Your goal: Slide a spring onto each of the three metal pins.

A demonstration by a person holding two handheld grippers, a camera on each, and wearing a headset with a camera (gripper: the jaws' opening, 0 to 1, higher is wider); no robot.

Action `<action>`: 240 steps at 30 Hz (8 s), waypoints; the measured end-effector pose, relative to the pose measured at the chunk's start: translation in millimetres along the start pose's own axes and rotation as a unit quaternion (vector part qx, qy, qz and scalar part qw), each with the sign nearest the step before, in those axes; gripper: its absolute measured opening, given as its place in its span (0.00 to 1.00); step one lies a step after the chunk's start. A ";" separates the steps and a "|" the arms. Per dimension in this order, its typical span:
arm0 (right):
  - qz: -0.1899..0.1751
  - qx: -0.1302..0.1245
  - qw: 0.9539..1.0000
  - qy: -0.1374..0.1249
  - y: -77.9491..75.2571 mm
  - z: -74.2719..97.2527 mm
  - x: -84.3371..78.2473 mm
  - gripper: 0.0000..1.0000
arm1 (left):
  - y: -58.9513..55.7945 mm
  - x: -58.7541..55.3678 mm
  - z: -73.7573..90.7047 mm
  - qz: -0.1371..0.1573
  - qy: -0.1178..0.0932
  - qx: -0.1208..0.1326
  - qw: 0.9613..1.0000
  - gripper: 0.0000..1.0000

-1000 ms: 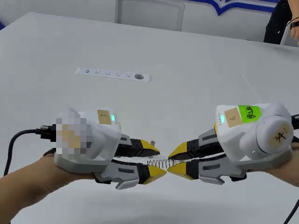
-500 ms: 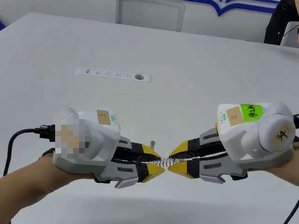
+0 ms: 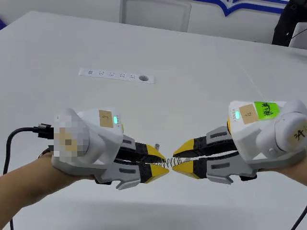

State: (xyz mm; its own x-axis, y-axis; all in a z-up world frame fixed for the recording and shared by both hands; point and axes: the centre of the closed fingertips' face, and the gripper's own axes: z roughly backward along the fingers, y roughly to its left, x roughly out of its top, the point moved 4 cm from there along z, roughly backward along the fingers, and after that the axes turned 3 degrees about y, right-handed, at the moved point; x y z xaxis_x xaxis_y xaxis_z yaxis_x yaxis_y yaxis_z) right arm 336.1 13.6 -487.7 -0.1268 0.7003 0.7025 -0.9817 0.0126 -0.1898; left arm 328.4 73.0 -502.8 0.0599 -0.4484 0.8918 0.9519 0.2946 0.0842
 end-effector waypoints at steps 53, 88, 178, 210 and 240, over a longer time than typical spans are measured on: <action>-0.080 0.052 0.990 -0.103 7.8 -1.9 39.2 0.11 | -5.2 1.2 3.1 0.008 -0.003 -0.009 1.000 0.10; -0.150 -0.092 0.981 -0.075 -65.8 37.7 -9.5 0.11 | 15.2 -7.1 25.4 0.077 -0.035 0.032 0.996 0.46; -0.282 -0.150 0.947 0.040 -87.8 -52.5 -133.2 0.12 | 42.8 -53.6 89.6 0.193 -0.016 0.144 0.970 0.84; -0.200 -0.091 0.976 0.016 -56.0 -48.6 -70.9 0.20 | 39.6 -46.4 92.6 0.183 -0.031 0.142 0.972 0.83; -0.156 -0.030 0.982 0.101 -39.9 -116.9 -93.8 0.22 | 41.2 -64.0 100.4 0.208 -0.019 0.151 0.966 0.80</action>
State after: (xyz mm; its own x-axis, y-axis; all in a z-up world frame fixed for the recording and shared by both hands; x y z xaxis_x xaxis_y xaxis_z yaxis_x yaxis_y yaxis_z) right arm 403.7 30.8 -626.2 0.2155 0.7829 0.5836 -0.9576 0.2864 -0.0306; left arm 333.6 198.5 -511.7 0.4017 -0.2093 0.8915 0.7164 0.6783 -0.1635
